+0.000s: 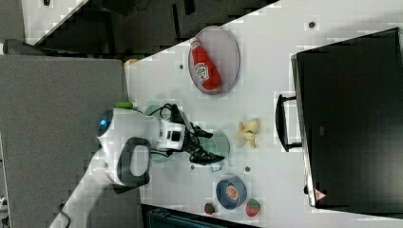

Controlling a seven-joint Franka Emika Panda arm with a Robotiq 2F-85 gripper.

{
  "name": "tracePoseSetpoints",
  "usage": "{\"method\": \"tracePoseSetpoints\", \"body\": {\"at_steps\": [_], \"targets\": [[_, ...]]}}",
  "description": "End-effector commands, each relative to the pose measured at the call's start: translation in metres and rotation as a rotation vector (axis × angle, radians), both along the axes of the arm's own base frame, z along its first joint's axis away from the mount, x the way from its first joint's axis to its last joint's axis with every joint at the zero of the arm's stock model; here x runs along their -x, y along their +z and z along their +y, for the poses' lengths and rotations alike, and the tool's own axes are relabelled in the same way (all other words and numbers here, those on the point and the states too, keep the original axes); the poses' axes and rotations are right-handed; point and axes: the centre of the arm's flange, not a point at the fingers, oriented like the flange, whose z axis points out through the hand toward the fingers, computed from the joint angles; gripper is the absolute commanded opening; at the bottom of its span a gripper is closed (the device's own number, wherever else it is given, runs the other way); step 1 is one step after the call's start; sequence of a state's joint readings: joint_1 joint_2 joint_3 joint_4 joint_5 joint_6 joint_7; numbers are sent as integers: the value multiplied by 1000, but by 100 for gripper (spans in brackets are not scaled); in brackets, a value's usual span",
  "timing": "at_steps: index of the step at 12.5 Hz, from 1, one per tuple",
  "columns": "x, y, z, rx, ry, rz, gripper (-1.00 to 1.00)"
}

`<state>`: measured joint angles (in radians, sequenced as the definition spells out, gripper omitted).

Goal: Pick banana from table and place on oven.

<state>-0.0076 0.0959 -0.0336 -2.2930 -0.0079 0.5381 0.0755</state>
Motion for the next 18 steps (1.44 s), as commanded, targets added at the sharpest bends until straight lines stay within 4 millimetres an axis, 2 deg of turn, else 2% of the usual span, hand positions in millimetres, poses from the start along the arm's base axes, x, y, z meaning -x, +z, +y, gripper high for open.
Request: {"method": "tracePoseSetpoints", "body": {"at_steps": [1, 4, 8, 13, 14, 18], "targets": [[-26, 15, -3, 14, -19, -192, 100], [-12, -30, -2, 14, -18, -218, 100], [10, -80, -2, 13, -19, -201, 100], [13, -119, -1, 14, -15, -223, 100], [12, -121, 0, 14, -14, -237, 92], [12, -122, 3, 10, -12, -241, -7]]}}
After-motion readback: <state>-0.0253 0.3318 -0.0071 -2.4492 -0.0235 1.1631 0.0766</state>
